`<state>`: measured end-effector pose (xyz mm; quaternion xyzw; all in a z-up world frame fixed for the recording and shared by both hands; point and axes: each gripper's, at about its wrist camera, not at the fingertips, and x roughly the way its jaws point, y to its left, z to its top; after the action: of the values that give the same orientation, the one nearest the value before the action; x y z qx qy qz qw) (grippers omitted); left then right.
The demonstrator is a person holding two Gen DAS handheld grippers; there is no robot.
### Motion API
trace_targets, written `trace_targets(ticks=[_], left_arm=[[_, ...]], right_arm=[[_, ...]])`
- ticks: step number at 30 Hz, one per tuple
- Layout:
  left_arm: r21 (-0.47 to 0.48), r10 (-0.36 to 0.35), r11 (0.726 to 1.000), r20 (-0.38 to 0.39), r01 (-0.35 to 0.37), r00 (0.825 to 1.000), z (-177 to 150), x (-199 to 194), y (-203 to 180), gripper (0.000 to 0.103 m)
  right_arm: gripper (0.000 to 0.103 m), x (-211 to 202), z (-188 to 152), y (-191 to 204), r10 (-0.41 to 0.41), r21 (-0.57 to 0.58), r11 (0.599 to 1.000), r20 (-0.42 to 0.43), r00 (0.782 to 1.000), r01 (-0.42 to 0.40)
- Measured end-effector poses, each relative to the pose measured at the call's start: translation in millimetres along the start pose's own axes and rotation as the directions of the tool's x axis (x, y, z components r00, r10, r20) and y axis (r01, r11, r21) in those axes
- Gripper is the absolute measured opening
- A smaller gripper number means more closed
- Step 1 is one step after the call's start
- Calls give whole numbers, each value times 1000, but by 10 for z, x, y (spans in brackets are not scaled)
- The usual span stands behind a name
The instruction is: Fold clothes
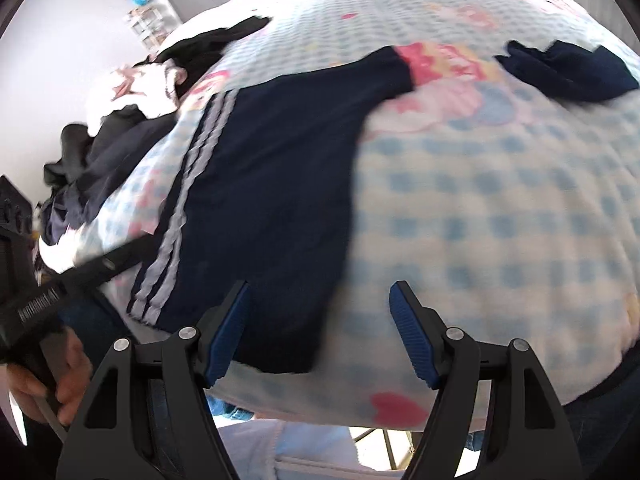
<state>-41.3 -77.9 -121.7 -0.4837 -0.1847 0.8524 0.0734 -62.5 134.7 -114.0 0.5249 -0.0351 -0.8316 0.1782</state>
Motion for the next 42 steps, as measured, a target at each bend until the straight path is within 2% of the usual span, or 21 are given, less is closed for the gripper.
trace_targets(ticks=[4,6,9,13,14,16,19,21,22,24,25,29,33,35,36,38,39,40,42], left_arm=[[-18,141,990,21,-141,990,4,2,69,57],[-64,109,992,62,-105,992,23,-119,142,57],[-103,-56,993,38,60,998,-23,-129,179,57],[-36,-50,998,-22,49,999,-151,-32,-29,58],[-19,-40,999,-35,40,999,-183,-9,-76,58],[-16,48,999,-38,-49,998,-220,11,-64,58],[-60,133,989,10,-132,991,-227,-97,-23,58],[-30,154,988,52,-153,987,-230,-187,-96,58],[-26,131,991,48,-130,990,-246,-184,-120,59],[-65,25,998,11,-24,1000,-294,-131,-122,60],[-74,1,997,-4,-1,1000,-313,-88,-123,60],[-66,33,997,-44,-35,998,-276,25,-103,61],[-138,26,990,-21,-29,999,-283,-48,76,61],[-169,-37,985,-10,35,999,-280,-39,104,61],[-183,-99,978,-12,95,995,-278,-22,116,61],[-199,-156,969,-23,148,987,-277,28,145,61],[-192,-142,972,-35,133,989,-287,56,138,61],[-186,-129,975,-49,118,990,-292,88,131,61],[-178,-115,979,-77,100,990,-299,153,122,61]], right_arm=[[72,20,-47,58,-59,-32,998,-4,998,59],[71,-35,-60,8,-32,-9,999,13,999,32],[71,-86,-75,-5,19,-8,1000,28,999,-19],[71,5,-85,27,40,-19,999,-2,999,-40],[71,39,-102,31,22,-22,1000,-12,1000,-23],[70,74,-120,21,2,-23,1000,-23,1000,-3],[70,44,-104,-17,-10,-5,1000,-13,1000,10],[70,19,-77,-24,-1,9,1000,-11,1000,2],[70,10,-63,-24,16,19,1000,-12,1000,-15],[70,-5,-45,-11,66,31,997,-13,998,-65],[70,2,-46,6,69,24,997,-16,997,-69],[70,107,-100,15,24,-5,1000,-48,999,-24],[70,75,-97,-75,52,25,998,-53,997,-50],[70,29,-84,-101,70,36,997,-42,997,-69],[70,5,-83,-120,85,44,996,-38,996,-83],[70,13,-87,-151,139,66,988,-44,989,-136],[69,50,-82,-148,161,73,985,-52,986,-157],[60,87,-78,-145,183,81,981,-60,981,-178],[50,150,-76,-107,178,71,982,-77,981,-173]])
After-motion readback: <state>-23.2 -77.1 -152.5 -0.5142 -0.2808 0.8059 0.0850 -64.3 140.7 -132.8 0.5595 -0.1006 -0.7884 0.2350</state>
